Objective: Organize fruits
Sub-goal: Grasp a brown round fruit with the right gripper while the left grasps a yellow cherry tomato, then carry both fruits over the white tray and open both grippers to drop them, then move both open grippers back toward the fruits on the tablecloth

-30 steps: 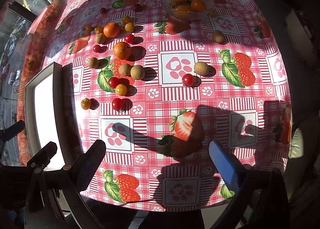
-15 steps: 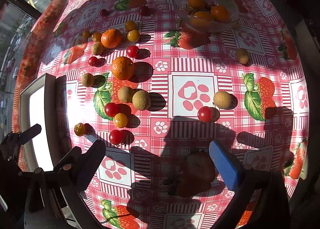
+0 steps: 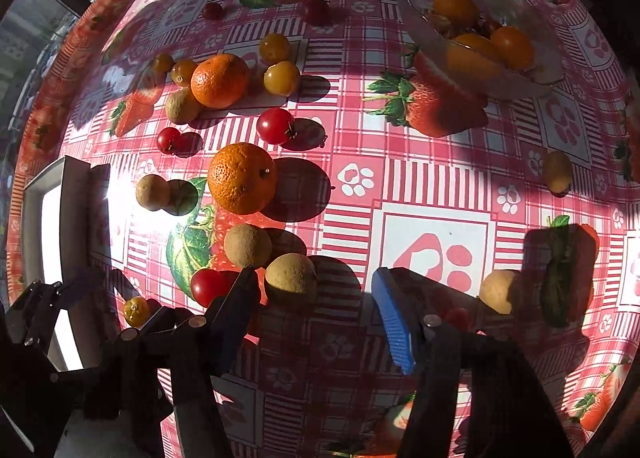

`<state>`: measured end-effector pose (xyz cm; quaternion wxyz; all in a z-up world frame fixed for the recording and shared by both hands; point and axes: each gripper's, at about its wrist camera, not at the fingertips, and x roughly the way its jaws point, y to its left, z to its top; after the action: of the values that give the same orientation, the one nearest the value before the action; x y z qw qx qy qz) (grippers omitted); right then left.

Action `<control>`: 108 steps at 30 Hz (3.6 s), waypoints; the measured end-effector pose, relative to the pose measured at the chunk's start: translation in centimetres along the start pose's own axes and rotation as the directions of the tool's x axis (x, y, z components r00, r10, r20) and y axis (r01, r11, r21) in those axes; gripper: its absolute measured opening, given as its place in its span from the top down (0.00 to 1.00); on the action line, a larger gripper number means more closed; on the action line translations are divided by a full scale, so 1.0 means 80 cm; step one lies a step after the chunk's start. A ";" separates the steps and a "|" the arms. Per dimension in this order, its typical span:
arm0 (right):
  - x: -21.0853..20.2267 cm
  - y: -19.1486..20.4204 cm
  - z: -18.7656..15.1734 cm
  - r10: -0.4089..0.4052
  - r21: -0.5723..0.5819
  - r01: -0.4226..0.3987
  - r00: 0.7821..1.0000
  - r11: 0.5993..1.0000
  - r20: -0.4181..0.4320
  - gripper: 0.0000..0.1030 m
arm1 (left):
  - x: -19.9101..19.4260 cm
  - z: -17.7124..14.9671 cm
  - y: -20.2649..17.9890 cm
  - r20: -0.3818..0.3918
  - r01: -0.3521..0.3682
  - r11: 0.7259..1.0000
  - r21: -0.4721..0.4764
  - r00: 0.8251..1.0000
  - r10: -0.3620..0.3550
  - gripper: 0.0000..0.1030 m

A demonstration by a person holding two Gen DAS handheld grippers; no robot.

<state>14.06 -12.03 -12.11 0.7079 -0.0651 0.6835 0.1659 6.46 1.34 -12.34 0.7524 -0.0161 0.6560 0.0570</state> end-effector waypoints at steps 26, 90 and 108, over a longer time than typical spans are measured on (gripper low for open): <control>-0.076 0.050 -0.054 0.119 0.020 -0.119 0.993 0.993 0.012 0.72 | -0.097 -0.049 0.083 0.081 0.166 0.980 -0.109 0.984 -0.157 0.77; -0.044 0.100 -0.103 0.112 0.115 -0.100 0.989 0.988 -0.102 0.21 | -0.105 -0.088 0.099 0.070 0.001 1.000 0.018 0.998 -0.002 0.15; -0.050 -0.011 -0.010 0.082 0.224 -0.084 0.996 0.971 0.019 0.22 | -0.052 0.046 0.041 0.105 0.017 1.000 0.000 0.994 -0.017 0.16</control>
<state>13.57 -13.71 -8.28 0.7066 0.0447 0.6964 0.1173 9.17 4.67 -7.54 0.7865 -0.0190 0.6151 0.0519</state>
